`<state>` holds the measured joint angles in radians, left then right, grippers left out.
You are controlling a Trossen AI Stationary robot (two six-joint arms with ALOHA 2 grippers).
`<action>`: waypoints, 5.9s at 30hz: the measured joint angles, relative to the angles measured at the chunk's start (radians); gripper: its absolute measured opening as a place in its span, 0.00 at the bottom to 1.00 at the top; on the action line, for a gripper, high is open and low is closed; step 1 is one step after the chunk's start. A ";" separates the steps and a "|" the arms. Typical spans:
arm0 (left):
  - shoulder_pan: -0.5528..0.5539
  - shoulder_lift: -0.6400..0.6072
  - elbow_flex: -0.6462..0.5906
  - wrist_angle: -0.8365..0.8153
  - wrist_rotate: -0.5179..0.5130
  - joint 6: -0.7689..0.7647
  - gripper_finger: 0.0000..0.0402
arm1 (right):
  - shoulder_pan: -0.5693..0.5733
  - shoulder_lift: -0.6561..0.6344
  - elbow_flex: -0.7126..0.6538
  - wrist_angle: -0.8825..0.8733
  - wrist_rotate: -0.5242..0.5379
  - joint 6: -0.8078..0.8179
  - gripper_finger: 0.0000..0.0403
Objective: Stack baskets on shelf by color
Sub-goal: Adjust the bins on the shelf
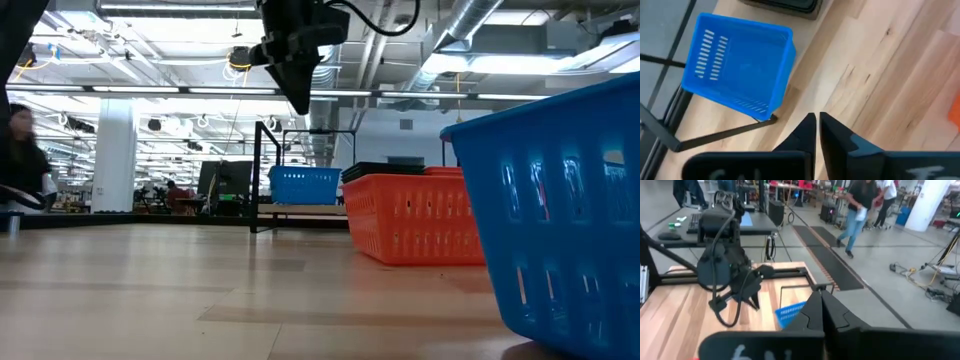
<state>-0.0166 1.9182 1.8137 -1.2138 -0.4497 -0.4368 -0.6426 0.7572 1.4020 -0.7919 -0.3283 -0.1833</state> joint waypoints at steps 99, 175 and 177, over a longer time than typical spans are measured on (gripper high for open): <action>0.341 0.077 0.049 0.296 0.050 -0.134 0.00 | -0.002 0.002 -0.001 -0.018 0.016 -0.008 0.01; 0.441 0.307 0.048 0.339 0.025 0.189 0.00 | -0.001 0.002 -0.001 -0.061 0.021 -0.026 0.01; 0.435 0.311 0.047 0.343 0.018 0.194 0.00 | -0.001 0.001 -0.001 -0.062 0.020 -0.026 0.01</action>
<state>0.4187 2.2288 1.8603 -0.8704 -0.4319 -0.2431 -0.6434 0.7587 1.4014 -0.8537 -0.3079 -0.2089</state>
